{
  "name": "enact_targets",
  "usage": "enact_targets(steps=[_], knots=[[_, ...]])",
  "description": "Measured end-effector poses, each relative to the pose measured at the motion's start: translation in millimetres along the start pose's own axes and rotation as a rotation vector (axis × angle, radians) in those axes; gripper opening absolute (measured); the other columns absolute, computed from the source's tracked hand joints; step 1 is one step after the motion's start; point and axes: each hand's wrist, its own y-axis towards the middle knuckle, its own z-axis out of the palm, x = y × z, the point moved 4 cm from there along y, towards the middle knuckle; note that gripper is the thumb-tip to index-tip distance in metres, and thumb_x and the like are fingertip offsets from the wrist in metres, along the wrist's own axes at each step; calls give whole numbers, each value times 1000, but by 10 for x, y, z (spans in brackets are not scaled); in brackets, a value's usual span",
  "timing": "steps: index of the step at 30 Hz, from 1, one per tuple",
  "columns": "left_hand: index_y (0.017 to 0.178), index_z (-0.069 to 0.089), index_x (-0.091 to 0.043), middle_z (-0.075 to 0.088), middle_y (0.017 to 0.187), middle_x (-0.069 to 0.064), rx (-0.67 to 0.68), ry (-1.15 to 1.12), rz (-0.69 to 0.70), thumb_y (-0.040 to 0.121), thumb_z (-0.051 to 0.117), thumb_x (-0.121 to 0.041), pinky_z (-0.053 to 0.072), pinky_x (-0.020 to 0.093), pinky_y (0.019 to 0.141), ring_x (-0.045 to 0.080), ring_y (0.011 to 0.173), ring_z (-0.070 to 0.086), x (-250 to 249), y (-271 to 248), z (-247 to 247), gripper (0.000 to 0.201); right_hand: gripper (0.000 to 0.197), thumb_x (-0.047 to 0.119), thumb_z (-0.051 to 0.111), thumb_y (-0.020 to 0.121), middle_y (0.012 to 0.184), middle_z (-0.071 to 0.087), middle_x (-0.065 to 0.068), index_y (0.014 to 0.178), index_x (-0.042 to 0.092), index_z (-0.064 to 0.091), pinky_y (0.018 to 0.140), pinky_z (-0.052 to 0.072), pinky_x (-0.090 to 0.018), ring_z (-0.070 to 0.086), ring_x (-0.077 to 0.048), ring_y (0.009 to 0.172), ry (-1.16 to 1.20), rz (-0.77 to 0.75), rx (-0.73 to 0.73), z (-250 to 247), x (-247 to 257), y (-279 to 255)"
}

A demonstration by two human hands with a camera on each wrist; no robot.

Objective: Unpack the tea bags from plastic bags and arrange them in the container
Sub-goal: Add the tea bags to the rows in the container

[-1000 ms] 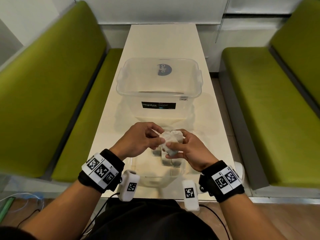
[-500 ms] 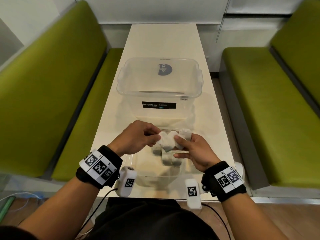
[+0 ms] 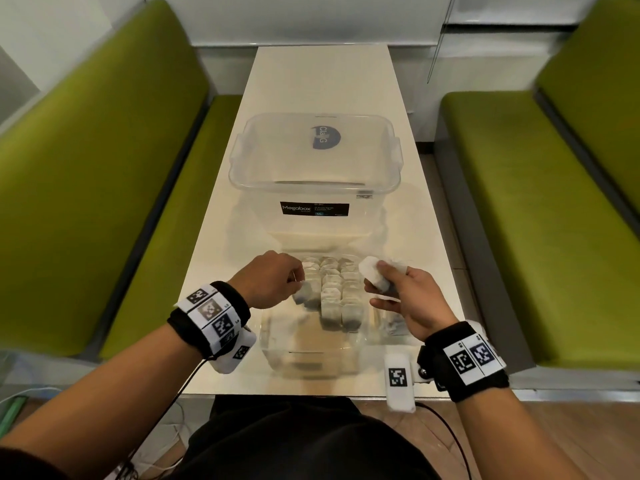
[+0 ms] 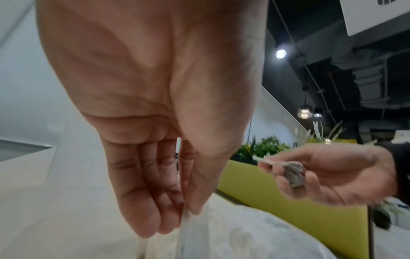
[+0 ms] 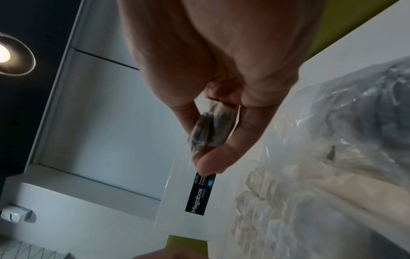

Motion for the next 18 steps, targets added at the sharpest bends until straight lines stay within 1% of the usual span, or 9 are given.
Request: enact_targets(steps=[2, 5, 9, 12, 16, 18], knots=[[105, 72, -21, 74, 105, -2, 39, 63, 1, 96, 64, -27, 49, 28, 77, 18, 93, 66, 1, 70, 102, 13, 21, 20, 63, 101, 90, 76, -13, 108, 2, 71, 63, 61, -29, 74, -22, 80, 22, 3, 20, -5, 11, -3], [106, 72, -20, 72, 109, -2, 92, 92, 13, 96, 65, -24, 53, 32, 84, 21, 97, 66, -19, 160, 218, 12, 20, 12, 63, 99, 92, 73, -19, 105, -5, 71, 70, 63, -30, 74, -27, 85, 54, 10, 66, 1, 19, -17], [103, 72, -20, 72, 108, -1, 121, 113, 36, 95, 67, -23, 51, 32, 83, 22, 97, 65, -52, 262, 303, 10, 17, 7, 63, 98, 94, 72, -23, 101, -8, 70, 74, 63, -29, 74, -30, 88, 45, 10, 78, 2, 22, -27], [102, 73, -20, 72, 106, 0, 106, 120, 27, 94, 68, -23, 51, 32, 81, 22, 96, 66, -54, 322, 325, 9, 17, 8, 66, 97, 94, 72, -24, 99, -8, 71, 75, 63, -30, 74, -32, 90, 39, 11, 71, 4, 10, -22], [102, 74, -21, 71, 108, 2, 77, 138, 24, 94, 69, -23, 50, 31, 79, 24, 97, 66, -36, 385, 354, 10, 21, 15, 67, 97, 95, 75, -19, 104, -4, 74, 75, 64, -34, 75, -27, 90, -12, 19, 74, -5, -8, -34], [102, 74, -21, 71, 108, 2, 64, 148, 21, 94, 69, -22, 47, 30, 77, 24, 97, 66, -32, 410, 367, 10, 21, 15, 67, 97, 95, 75, -19, 102, -3, 74, 75, 64, -33, 75, -27, 89, -21, 22, 74, -7, -15, -31]])
